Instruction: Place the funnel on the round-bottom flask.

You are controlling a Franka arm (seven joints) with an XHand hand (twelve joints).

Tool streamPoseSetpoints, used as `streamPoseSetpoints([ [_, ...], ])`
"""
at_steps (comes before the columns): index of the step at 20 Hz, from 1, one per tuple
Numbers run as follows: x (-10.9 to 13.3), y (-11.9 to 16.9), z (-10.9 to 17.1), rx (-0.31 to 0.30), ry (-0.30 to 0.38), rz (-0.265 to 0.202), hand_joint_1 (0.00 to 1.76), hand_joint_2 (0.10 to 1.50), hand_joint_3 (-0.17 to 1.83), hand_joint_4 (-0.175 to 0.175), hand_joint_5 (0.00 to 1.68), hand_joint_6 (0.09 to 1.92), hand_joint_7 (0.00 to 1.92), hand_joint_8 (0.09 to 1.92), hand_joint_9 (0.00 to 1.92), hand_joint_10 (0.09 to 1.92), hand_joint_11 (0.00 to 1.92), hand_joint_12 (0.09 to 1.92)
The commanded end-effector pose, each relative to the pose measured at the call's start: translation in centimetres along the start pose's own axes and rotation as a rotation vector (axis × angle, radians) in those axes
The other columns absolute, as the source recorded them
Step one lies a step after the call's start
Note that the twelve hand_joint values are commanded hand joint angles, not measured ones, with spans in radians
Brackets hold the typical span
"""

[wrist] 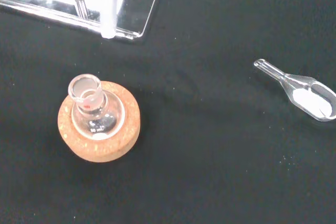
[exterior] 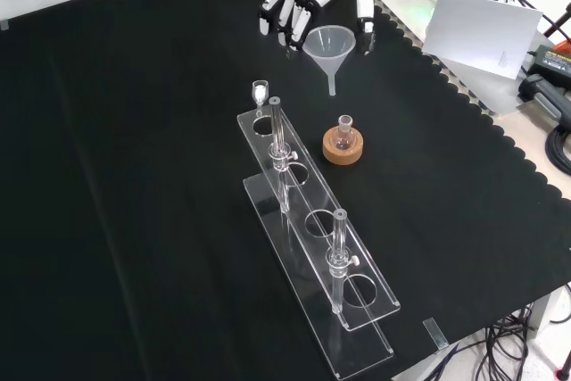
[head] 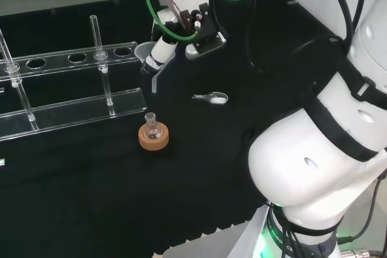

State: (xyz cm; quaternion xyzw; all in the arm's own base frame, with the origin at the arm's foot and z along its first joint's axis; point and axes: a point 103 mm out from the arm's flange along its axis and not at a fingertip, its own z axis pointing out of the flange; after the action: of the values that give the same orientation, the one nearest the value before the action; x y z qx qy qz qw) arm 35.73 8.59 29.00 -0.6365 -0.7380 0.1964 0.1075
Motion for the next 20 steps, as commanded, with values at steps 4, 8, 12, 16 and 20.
streamPoseSetpoints([
  [4,1.8,-1.6,0.7,-0.073,-0.034,-0.014,0.83,0.77,0.03,0.014,0.78,0.29,1.16,0.37,0.64,0.41,0.00,0.87],
  [8,2.6,-1.8,0.9,-0.103,-0.079,-0.058,0.83,0.77,0.03,0.014,0.78,0.30,1.16,0.37,0.64,0.41,0.00,0.87],
  [12,3.3,-1.5,2.3,-0.079,-0.089,-0.074,0.83,0.77,0.03,0.014,0.78,0.30,1.17,0.37,0.64,0.41,0.00,0.87],
  [16,3.7,-1.1,2.9,-0.064,-0.091,-0.062,0.83,0.77,0.03,0.014,0.78,0.31,1.17,0.37,0.64,0.41,0.00,0.87],
  [20,3.4,-0.5,2.8,-0.075,-0.088,-0.034,0.83,0.77,0.04,0.014,0.78,0.31,1.17,0.37,0.64,0.41,0.00,0.87],
])
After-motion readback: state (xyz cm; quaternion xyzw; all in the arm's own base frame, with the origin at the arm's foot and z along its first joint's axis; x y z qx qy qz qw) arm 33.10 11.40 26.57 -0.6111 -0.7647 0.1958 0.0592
